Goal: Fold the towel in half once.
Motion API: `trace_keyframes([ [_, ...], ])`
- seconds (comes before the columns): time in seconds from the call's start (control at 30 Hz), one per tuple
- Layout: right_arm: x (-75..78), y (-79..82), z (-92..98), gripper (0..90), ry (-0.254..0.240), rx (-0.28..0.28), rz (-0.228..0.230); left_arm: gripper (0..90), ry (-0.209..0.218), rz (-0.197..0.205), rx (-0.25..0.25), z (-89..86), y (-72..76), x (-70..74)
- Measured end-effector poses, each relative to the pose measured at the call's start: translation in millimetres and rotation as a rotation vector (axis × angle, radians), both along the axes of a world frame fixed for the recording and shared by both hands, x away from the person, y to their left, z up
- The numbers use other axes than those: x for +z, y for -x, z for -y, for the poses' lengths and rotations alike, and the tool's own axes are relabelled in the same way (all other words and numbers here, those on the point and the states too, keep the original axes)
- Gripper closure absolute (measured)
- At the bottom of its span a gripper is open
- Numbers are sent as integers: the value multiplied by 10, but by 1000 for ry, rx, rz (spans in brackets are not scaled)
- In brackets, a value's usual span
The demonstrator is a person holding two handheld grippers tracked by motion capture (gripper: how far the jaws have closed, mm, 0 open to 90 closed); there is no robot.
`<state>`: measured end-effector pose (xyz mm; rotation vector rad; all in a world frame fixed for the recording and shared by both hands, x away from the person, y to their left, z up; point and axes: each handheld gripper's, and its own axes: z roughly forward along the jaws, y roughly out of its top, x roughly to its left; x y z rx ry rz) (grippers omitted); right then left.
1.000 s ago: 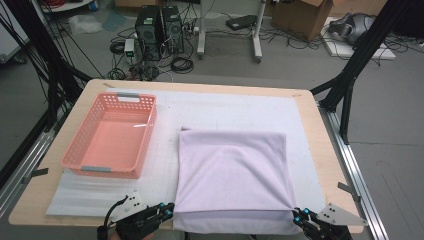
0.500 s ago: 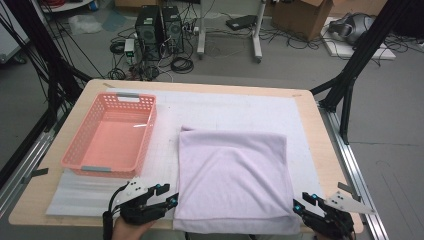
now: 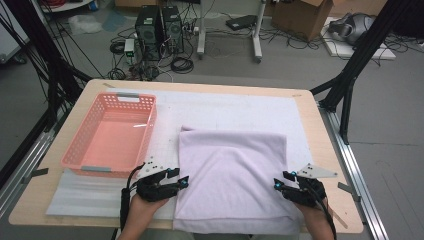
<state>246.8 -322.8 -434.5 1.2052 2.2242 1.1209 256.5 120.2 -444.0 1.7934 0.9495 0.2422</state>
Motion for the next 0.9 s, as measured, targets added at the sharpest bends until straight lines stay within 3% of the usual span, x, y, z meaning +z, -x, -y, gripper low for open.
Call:
trace_keyframes([
  [0.17, -53, -128, -70, 505, 12, 29, -18, 492, -47, -13, -1, 71, -82, -39],
  [0.27, -91, -135, -105, 515, 28, 42, -42, 490, -91, -15, -11, 144, -96, -62],
  [0.33, -115, -124, -128, 524, 60, 52, -40, 493, -134, -15, -31, 205, -87, -67],
  [0.4, -123, -116, -125, 548, 56, 44, -37, 501, -154, -12, -45, 245, -79, -69],
  [0.5, -126, -108, -103, 646, 56, 40, -31, 584, -199, -3, -52, 301, -61, -73],
  [0.57, -119, -100, -89, 752, 65, 47, -26, 703, -237, 12, -56, 327, -52, -70],
  [0.7, -121, -82, -77, 835, 59, 53, -21, 861, -232, 13, -61, 328, -47, -70],
  [0.9, -110, -54, -48, 857, 43, 56, -7, 876, -157, 11, -51, 259, -39, -38],
])
